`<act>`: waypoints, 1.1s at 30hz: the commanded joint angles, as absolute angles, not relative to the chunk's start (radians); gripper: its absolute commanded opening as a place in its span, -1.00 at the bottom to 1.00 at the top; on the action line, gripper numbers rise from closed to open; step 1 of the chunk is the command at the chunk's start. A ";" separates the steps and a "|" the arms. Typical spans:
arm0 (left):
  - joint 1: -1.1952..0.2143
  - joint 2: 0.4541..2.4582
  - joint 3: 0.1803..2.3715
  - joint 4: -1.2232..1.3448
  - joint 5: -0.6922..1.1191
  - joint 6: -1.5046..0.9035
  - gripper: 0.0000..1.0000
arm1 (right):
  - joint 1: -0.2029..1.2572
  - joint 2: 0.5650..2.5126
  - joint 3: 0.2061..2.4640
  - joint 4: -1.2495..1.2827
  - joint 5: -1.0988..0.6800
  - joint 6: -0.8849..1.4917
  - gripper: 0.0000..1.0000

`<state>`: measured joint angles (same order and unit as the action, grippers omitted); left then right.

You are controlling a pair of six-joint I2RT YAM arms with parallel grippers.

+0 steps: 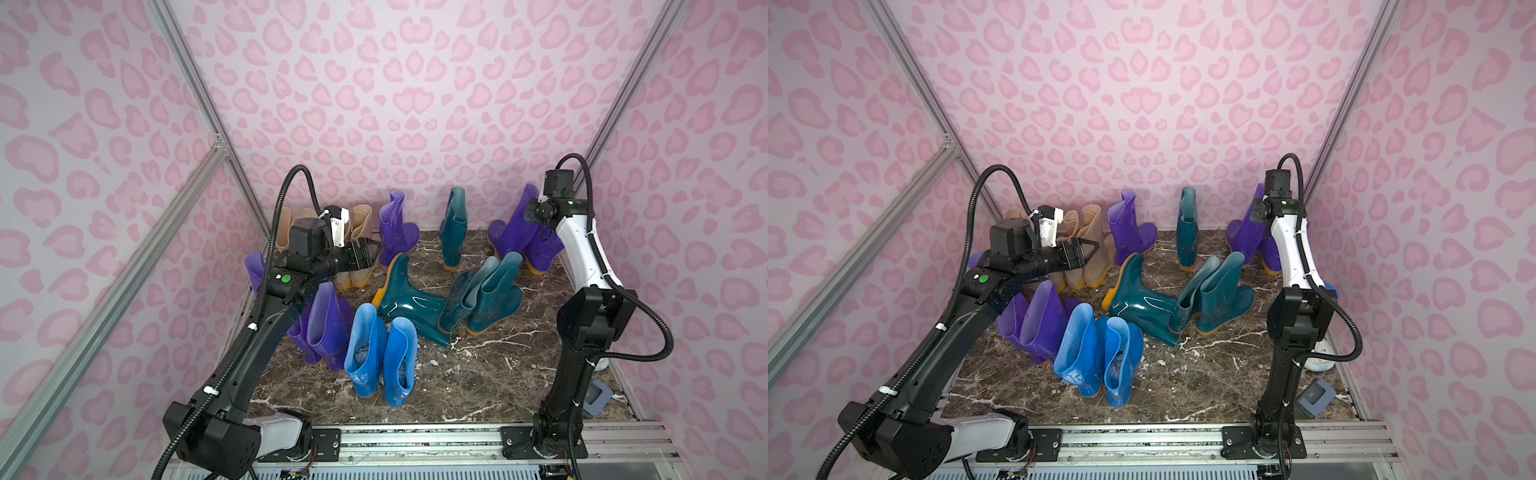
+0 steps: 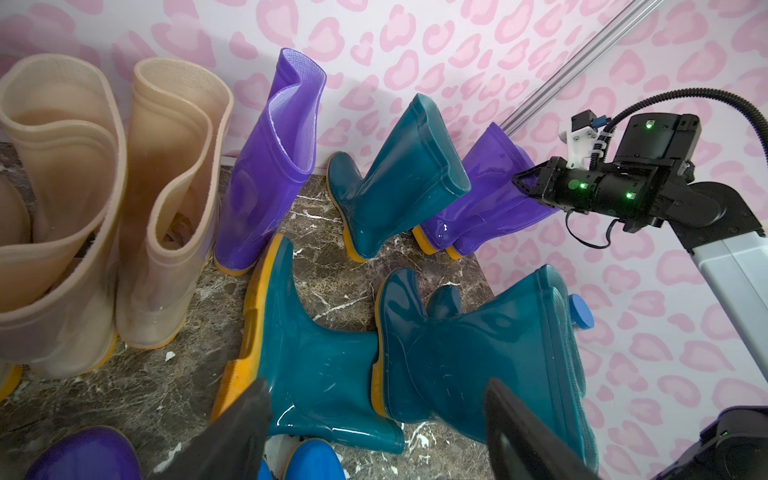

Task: Match and arrange rain boots in pairs
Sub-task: Pair a pair of rain boots at the corner of the board.

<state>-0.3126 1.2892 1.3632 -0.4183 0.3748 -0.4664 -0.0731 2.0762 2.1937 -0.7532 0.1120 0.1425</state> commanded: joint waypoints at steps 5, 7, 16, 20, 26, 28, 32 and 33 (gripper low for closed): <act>-0.313 1.280 1.381 -0.393 0.390 -0.478 0.63 | -0.077 2.007 2.093 -0.667 0.188 0.122 -1.00; -0.312 1.280 1.382 -0.394 0.394 -0.481 0.63 | -0.076 1.987 2.060 -0.660 0.205 0.124 -1.00; -0.312 1.264 1.370 -0.398 0.405 -0.481 0.63 | -0.066 1.841 1.766 -0.497 0.249 0.117 -1.00; -0.313 1.259 1.372 -0.410 0.406 -0.481 0.63 | -0.025 1.813 1.743 -0.432 0.411 0.089 -0.98; -0.313 1.249 1.375 -0.421 0.412 -0.477 0.64 | -0.003 1.869 1.857 -0.482 0.404 0.054 -0.36; -0.312 1.247 1.376 -0.425 0.418 -0.480 0.65 | 0.005 1.884 1.888 -0.536 0.384 0.075 -0.23; -0.314 1.258 1.404 -0.441 0.454 -0.474 0.66 | 0.027 1.848 1.884 -0.559 0.376 0.103 -0.02; -0.314 1.263 1.421 -0.443 0.478 -0.469 0.66 | 0.032 1.834 1.885 -0.562 0.367 0.113 0.03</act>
<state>-0.3138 1.2564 1.3899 -0.4477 0.4252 -0.4770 0.0261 1.8580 1.8835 -0.5434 0.3653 0.0837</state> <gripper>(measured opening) 0.831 0.504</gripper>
